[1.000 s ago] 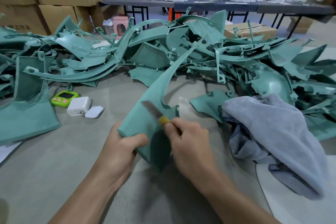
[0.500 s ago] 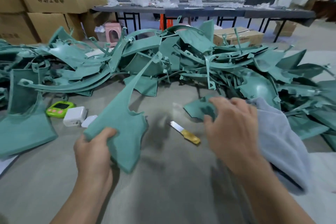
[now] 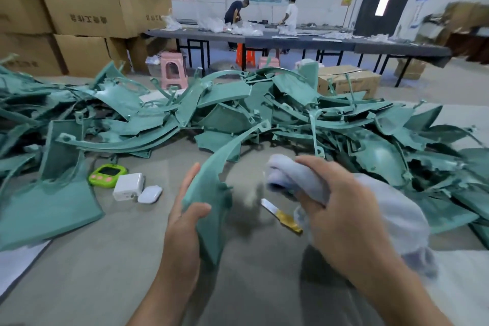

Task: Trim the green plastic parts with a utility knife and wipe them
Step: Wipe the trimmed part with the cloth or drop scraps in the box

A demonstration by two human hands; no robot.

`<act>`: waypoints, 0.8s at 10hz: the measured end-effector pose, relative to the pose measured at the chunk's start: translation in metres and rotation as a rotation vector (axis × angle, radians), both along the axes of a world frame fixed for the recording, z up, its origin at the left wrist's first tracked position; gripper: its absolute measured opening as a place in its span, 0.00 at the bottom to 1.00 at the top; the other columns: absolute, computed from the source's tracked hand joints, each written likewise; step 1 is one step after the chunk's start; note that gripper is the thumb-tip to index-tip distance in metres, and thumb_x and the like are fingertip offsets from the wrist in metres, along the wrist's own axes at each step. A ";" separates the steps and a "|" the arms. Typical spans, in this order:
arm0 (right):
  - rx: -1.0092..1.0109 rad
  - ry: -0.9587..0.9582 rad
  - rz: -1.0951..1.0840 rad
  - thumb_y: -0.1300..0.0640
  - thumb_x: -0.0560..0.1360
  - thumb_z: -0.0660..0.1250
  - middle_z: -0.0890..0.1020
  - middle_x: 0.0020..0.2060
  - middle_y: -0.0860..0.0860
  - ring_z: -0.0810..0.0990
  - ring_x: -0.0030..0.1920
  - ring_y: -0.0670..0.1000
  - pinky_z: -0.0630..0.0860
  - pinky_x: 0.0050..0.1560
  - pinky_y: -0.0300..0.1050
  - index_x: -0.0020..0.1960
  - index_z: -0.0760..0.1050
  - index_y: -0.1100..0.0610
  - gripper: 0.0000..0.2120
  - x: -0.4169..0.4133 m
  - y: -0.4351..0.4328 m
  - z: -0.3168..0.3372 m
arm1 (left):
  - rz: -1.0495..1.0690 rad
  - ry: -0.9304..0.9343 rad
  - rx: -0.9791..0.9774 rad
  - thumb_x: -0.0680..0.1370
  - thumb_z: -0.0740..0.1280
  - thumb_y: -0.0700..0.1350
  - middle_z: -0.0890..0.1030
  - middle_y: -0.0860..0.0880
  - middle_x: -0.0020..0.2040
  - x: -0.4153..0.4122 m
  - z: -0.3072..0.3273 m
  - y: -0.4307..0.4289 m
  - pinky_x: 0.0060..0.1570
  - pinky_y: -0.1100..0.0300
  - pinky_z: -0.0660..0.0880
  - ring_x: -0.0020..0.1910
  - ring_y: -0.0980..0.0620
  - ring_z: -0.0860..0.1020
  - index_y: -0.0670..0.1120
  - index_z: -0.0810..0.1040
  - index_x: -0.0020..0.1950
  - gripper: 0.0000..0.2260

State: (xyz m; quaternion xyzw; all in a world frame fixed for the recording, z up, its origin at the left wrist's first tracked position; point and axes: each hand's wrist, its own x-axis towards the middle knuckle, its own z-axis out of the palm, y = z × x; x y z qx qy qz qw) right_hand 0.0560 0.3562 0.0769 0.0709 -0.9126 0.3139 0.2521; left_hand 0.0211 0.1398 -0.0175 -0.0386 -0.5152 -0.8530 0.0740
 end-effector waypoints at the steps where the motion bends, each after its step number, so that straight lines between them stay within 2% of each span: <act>1: -0.165 -0.259 0.234 0.56 0.80 0.68 0.81 0.44 0.28 0.78 0.44 0.32 0.71 0.42 0.26 0.64 0.68 0.33 0.21 0.006 -0.062 -0.021 | -0.075 -0.042 0.136 0.75 0.67 0.47 0.81 0.45 0.67 0.004 0.005 0.006 0.65 0.41 0.75 0.65 0.41 0.80 0.58 0.71 0.76 0.28; 2: -0.324 -0.285 0.240 0.49 0.84 0.61 0.79 0.40 0.43 0.75 0.40 0.34 0.70 0.41 0.30 0.50 0.71 0.43 0.05 0.001 -0.108 -0.050 | 0.033 -0.069 -0.213 0.76 0.62 0.62 0.83 0.48 0.63 0.004 0.005 0.002 0.62 0.48 0.77 0.58 0.51 0.82 0.48 0.71 0.76 0.31; 3: -0.421 -0.199 0.249 0.50 0.82 0.58 0.76 0.44 0.46 0.73 0.41 0.37 0.70 0.43 0.29 0.47 0.73 0.49 0.08 -0.006 -0.132 -0.065 | 0.043 -0.042 -0.185 0.76 0.61 0.64 0.83 0.50 0.56 0.004 0.009 0.003 0.63 0.41 0.74 0.54 0.53 0.81 0.47 0.75 0.72 0.31; 4: -0.379 -0.074 0.170 0.44 0.76 0.56 0.75 0.45 0.43 0.75 0.43 0.42 0.73 0.43 0.37 0.46 0.72 0.47 0.09 -0.021 -0.135 -0.072 | -0.009 -0.037 0.005 0.77 0.66 0.57 0.85 0.52 0.51 0.002 0.005 0.008 0.58 0.57 0.77 0.54 0.57 0.82 0.50 0.83 0.64 0.19; 5: -0.469 0.013 0.099 0.51 0.75 0.62 0.74 0.43 0.44 0.73 0.42 0.44 0.75 0.43 0.49 0.41 0.71 0.45 0.04 -0.047 -0.133 -0.066 | 0.015 0.038 -0.070 0.77 0.65 0.55 0.84 0.45 0.61 0.003 0.006 0.011 0.62 0.54 0.76 0.64 0.49 0.80 0.49 0.83 0.63 0.18; 6: -0.423 0.131 -0.036 0.60 0.74 0.62 0.73 0.44 0.49 0.74 0.46 0.54 0.73 0.45 0.54 0.41 0.74 0.50 0.06 -0.081 -0.134 -0.056 | 0.042 0.092 -0.098 0.72 0.68 0.47 0.81 0.49 0.67 0.002 0.002 0.009 0.64 0.55 0.77 0.68 0.49 0.78 0.54 0.80 0.68 0.23; 7: -0.249 0.061 -0.186 0.65 0.75 0.62 0.70 0.44 0.50 0.70 0.46 0.56 0.70 0.46 0.54 0.41 0.77 0.60 0.07 -0.110 -0.127 -0.044 | 0.086 0.069 -0.167 0.65 0.66 0.45 0.81 0.52 0.67 0.001 -0.003 0.008 0.69 0.42 0.73 0.68 0.49 0.78 0.61 0.79 0.68 0.31; 8: -0.282 -0.053 -0.138 0.61 0.82 0.58 0.74 0.46 0.52 0.73 0.47 0.56 0.72 0.49 0.54 0.52 0.78 0.57 0.09 -0.108 -0.123 -0.038 | 0.095 0.074 -0.209 0.67 0.65 0.47 0.80 0.57 0.68 0.001 -0.003 0.014 0.69 0.46 0.72 0.69 0.53 0.77 0.65 0.78 0.68 0.29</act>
